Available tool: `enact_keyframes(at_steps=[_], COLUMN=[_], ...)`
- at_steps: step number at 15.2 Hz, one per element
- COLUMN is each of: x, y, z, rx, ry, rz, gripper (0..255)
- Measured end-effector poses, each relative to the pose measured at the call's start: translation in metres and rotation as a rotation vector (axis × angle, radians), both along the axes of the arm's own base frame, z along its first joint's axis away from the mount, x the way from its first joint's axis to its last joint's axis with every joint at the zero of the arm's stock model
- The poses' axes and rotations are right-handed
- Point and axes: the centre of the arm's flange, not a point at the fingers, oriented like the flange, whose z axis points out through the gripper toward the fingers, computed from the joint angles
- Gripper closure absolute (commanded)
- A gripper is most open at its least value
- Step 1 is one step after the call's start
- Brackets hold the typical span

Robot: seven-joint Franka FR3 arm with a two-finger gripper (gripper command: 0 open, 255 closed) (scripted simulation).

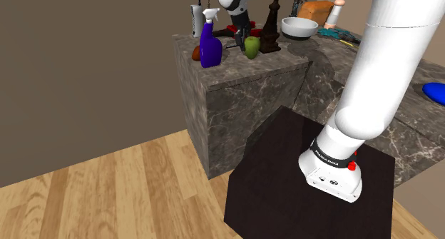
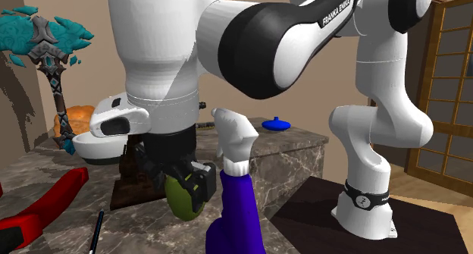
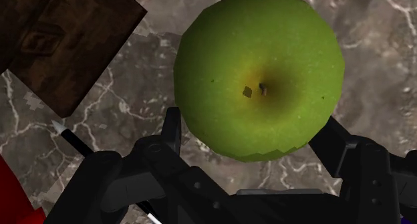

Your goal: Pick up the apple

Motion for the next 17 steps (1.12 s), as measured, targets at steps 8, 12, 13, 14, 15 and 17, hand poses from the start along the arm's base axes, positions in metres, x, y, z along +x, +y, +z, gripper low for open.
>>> enact_keyframes(at_steps=[8,12,13,14,15,17], x=[0.000,0.000,0.000,0.000,0.000,0.000], y=[0.001,0.000,0.000,0.000,0.000,-0.001], z=[0.000,0.016,0.021,0.026,0.032,0.041], rx=[0.000,0.000,0.000,0.000,0.000,0.000], ry=[-0.001,0.001,0.000,0.000,0.000,0.001], rz=[0.001,-0.001,-0.001,-0.001,-0.001,-0.001], gripper=[255,255,255,255,255,255])
